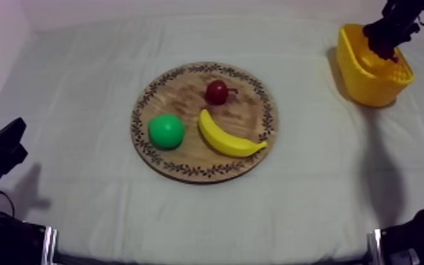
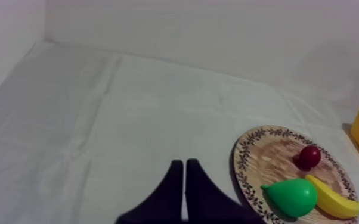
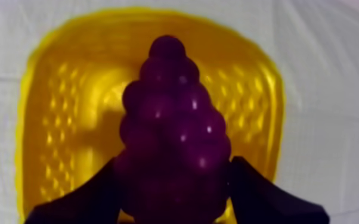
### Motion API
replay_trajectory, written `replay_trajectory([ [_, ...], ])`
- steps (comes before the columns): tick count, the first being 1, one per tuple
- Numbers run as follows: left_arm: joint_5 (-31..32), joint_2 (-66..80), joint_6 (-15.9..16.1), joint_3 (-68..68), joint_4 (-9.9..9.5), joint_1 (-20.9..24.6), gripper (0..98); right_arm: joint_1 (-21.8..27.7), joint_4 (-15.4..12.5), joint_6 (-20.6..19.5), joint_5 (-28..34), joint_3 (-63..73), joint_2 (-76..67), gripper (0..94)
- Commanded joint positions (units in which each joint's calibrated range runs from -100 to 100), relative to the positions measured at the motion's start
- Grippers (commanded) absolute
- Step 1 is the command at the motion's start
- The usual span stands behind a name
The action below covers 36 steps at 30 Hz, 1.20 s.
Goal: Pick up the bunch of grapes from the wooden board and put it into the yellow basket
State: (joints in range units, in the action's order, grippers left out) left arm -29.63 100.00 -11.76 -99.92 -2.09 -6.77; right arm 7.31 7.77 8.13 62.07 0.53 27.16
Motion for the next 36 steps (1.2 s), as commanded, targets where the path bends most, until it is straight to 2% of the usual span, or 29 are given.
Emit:
replay_trajectory([
  [1, -0.04, 0.00, 0.01, 0.03, 0.02, 0.00, 0.1, 0.06, -0.12, 0.33, -0.55, -0.57, 0.06, 43.3],
  [6, -0.04, 0.00, 0.01, 0.03, 0.02, 0.00, 0.1, -0.09, -0.81, 1.33, -3.74, -3.44, -0.62, 53.8],
  [11, -0.04, 0.00, 0.01, 0.03, 0.02, 0.00, 0.1, -0.41, -0.50, 1.26, -7.81, -6.51, -1.90, 57.7],
  [22, -0.04, 0.00, 0.01, 0.03, 0.02, 0.00, 0.1, 1.72, -0.30, 1.95, -11.38, -8.54, -9.24, 57.7],
  [36, -0.04, 0.00, 0.01, 0.03, 0.02, 0.00, 0.1, 3.84, 1.36, 1.70, -25.47, -29.95, -29.28, 55.6],
])
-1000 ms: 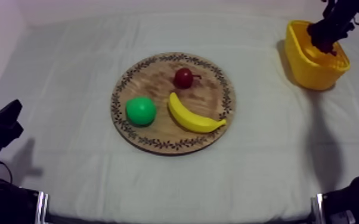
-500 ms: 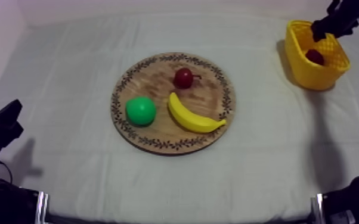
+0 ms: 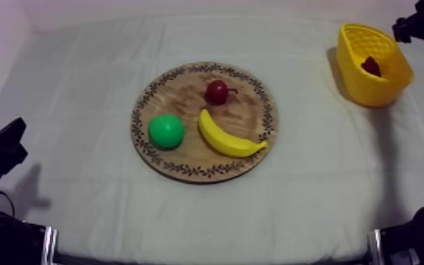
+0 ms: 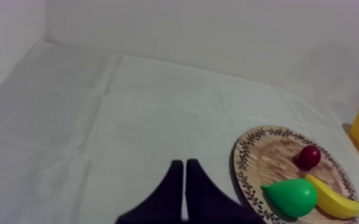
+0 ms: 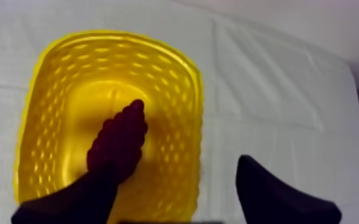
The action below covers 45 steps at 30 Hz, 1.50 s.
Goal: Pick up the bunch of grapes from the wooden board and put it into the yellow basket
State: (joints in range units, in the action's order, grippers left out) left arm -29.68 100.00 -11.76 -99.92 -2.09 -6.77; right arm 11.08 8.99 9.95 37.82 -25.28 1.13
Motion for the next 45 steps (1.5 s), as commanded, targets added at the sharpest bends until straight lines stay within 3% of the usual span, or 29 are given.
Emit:
replay_trajectory([
  [1, 0.01, 0.00, 0.01, 0.03, 0.02, 0.00, 0.1, 0.17, 0.21, -0.20, -2.06, -5.73, -4.78, 55.2],
  [7, 0.01, 0.00, 0.01, 0.03, 0.02, 0.00, 0.1, 0.51, -0.04, -0.21, -6.63, -15.28, -15.19, 53.4],
  [24, 0.01, 0.00, 0.01, 0.03, 0.02, 0.00, 0.1, -0.69, -5.63, 2.63, -12.16, -45.16, -49.60, 50.0],
  [35, 0.01, 0.00, 0.01, 0.03, 0.02, 0.00, 0.1, -4.46, -1.34, -1.82, -8.55, -60.26, -68.76, 47.7],
  [45, 0.01, 0.00, 0.01, 0.03, 0.02, 0.00, 0.1, -6.90, -0.05, -4.07, -2.89, -67.83, -81.52, 33.9],
])
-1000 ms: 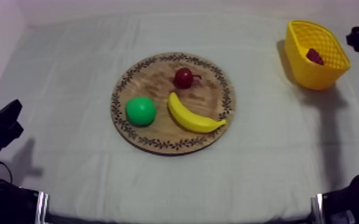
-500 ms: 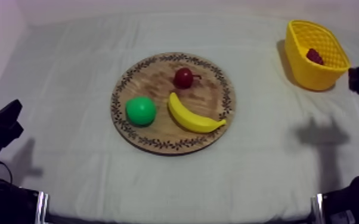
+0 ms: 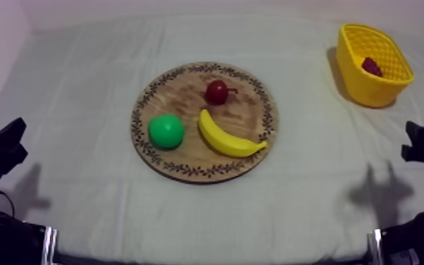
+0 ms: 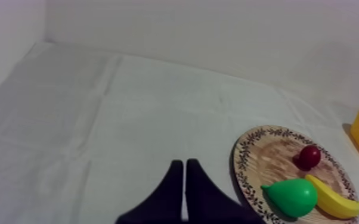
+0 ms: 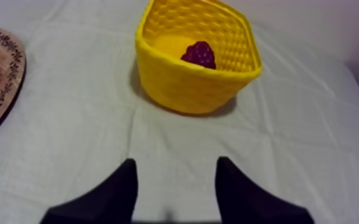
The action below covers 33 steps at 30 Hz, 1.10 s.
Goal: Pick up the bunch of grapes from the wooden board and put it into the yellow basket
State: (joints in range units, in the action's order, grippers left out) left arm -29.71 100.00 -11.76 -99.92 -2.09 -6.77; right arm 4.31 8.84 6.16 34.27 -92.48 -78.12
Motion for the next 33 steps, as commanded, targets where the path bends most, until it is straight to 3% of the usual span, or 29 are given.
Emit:
replay_trajectory([
  [1, 0.04, 0.00, 0.01, 0.03, 0.02, 0.00, 0.1, -0.32, 0.24, -0.51, 1.14, -1.34, -3.39, 31.6],
  [10, 0.04, 0.00, 0.01, 0.03, 0.02, 0.00, 0.1, -1.94, 0.34, -2.72, 4.04, -6.08, -11.51, 5.4],
  [22, 0.04, 0.00, 0.01, 0.03, 0.02, 0.00, 0.1, -2.78, -0.97, -7.17, 3.91, -7.07, -17.37, 0.7],
  [28, 0.04, 0.00, 0.01, 0.03, 0.02, 0.00, 0.1, -2.90, -8.38, -0.84, 3.62, -7.33, -17.53, 0.6],
  [33, 0.04, 0.00, -0.01, 0.03, 0.02, 0.00, 0.1, -3.06, -10.00, 2.23, 3.49, -7.40, -17.55, 0.5],
])
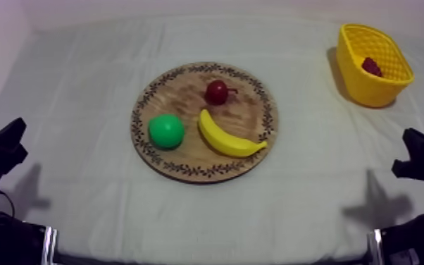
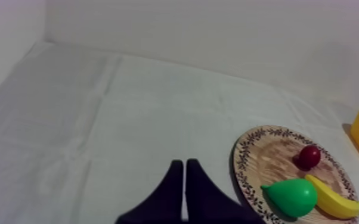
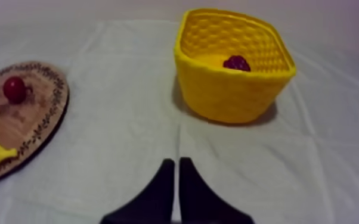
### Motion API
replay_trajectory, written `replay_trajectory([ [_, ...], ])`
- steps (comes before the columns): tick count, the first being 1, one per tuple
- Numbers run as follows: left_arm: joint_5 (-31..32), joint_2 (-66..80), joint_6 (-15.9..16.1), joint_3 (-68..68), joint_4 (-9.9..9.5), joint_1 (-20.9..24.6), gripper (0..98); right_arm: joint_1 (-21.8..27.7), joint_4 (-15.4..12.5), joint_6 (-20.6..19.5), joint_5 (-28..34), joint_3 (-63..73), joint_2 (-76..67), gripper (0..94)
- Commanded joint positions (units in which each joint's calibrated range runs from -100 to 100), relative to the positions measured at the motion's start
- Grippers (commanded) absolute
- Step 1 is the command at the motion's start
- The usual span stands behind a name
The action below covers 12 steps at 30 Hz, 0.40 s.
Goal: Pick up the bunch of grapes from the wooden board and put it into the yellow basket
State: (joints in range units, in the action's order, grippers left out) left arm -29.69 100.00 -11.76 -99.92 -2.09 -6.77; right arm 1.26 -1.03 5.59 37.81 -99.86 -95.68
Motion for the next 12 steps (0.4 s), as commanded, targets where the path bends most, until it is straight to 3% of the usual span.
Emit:
replay_trajectory([
  [1, 0.02, 0.00, 0.00, 0.03, 0.02, 0.00, 0.1, -0.01, -0.23, 3.42, -0.05, -0.02, 0.01, 0.5],
  [12, 0.02, 0.00, 0.01, 0.03, 0.02, 0.00, 0.1, -0.03, -0.45, 5.99, -0.06, -0.03, 0.01, 0.5],
])
